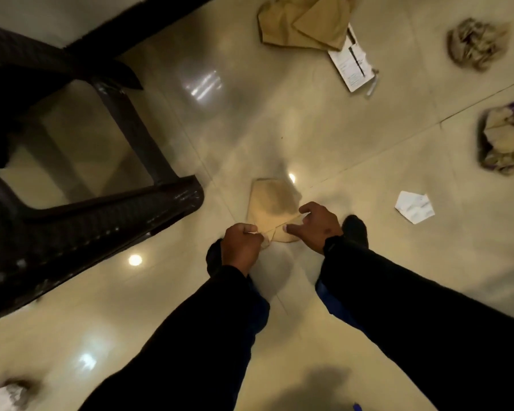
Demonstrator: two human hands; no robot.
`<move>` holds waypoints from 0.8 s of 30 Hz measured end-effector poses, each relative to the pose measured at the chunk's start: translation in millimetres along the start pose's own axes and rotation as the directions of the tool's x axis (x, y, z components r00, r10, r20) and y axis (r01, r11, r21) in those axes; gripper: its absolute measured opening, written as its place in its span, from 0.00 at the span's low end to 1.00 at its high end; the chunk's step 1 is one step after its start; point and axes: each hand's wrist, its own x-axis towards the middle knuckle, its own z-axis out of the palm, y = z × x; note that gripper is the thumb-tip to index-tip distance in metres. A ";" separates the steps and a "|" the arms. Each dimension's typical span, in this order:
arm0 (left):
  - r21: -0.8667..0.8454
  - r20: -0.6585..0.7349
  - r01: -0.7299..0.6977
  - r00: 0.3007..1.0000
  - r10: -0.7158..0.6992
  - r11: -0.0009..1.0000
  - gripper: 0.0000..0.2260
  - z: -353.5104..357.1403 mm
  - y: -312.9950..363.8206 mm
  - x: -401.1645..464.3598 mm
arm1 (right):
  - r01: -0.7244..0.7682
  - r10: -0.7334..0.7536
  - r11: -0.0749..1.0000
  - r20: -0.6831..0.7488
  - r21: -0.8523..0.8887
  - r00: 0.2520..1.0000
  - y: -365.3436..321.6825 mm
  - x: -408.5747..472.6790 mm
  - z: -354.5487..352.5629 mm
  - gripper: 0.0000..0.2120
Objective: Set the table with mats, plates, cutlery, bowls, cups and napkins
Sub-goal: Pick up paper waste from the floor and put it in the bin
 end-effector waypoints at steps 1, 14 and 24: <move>0.012 -0.006 0.011 1.000 -0.011 1.000 0.13 5.3 -4.1 16.6 | -0.007 0.007 1.000 -0.022 -0.003 1.000 3.5 14.9 8.7 0.34; 0.080 -0.139 -0.033 0.989 0.044 0.996 0.20 52.7 4.6 120.4 | -0.141 0.151 0.987 -0.140 0.075 0.979 11.9 105.3 68.0 0.40; -0.096 -0.035 -0.200 0.980 0.198 0.975 0.11 61.2 82.0 24.8 | -0.025 0.027 0.822 0.004 0.569 1.000 -3.9 42.3 -21.4 0.14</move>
